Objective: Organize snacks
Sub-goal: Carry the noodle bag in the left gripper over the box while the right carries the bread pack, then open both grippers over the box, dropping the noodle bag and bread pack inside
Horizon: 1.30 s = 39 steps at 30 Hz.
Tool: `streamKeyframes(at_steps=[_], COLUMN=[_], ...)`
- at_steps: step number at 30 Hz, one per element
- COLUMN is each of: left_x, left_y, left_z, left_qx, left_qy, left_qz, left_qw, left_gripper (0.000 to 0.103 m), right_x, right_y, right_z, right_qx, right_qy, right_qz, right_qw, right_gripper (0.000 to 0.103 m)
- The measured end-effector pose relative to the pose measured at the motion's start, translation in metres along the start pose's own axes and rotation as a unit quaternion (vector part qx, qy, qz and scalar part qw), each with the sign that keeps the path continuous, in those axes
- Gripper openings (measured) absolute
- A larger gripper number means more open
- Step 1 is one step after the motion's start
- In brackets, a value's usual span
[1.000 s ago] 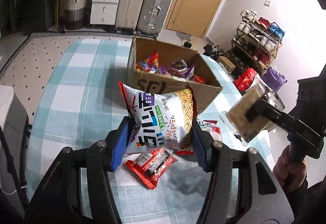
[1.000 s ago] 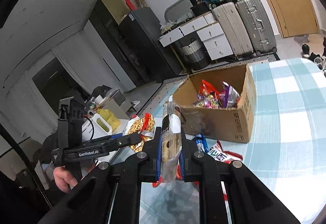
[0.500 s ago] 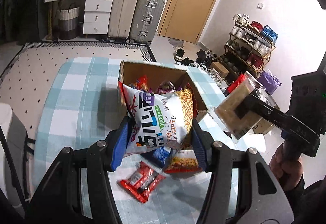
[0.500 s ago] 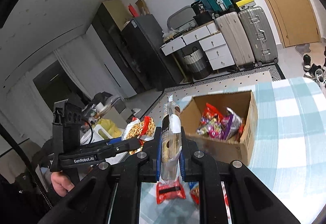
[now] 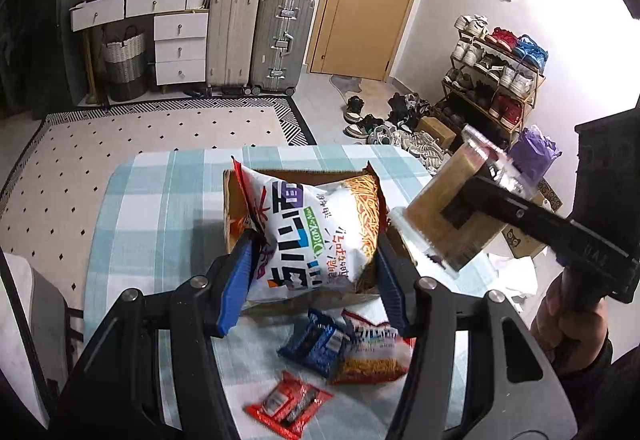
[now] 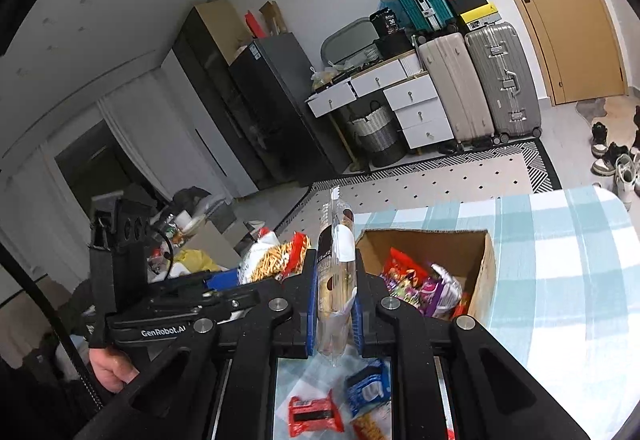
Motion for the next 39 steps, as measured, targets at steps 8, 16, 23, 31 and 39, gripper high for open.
streamKeyframes(at_steps=[8, 16, 23, 31, 39], left_x=[0.025, 0.028, 0.022, 0.024, 0.019], left_y=[-0.030, -0.080, -0.125, -0.151, -0.131], left_z=[-0.004, -0.019, -0.032, -0.046, -0.050], left_qx=[0.001, -0.004, -0.017, -0.008, 0.007], left_qy=[-0.001, 0.000, 0.003, 0.010, 0.014], left_qz=[-0.011, -0.038, -0.060, -0.065, -0.057], left_qw=[0.9999, 0.9993, 0.9981, 0.9978, 0.9982], left_gripper=[0.054, 0.054, 0.055, 0.076, 0.077], right_x=[0.019, 0.021, 0.012, 0.006, 0.011], right_y=[-0.025, -0.053, -0.084, -0.105, -0.082], right_z=[0.018, 0.033, 0.052, 0.068, 0.073], right_qx=[-0.015, -0.020, -0.029, -0.085, -0.079], right_qy=[-0.002, -0.009, -0.012, 0.030, 0.018], right_qz=[-0.010, -0.023, -0.046, -0.057, -0.036], right_qw=[1.000, 1.000, 0.998, 0.994, 0.996], right_gripper=[0.013, 0.013, 0.014, 0.054, 0.054])
Point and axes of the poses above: each gripper's, at about its wrist camera, not at the fingertips, and y roughly against the way its jaws point, z to its right, x to its top, the point moved 7 cm from there along -y, roughly the way its jaws point, and after that the axes turned 2 degrees about -x, right-handed, at the moved point
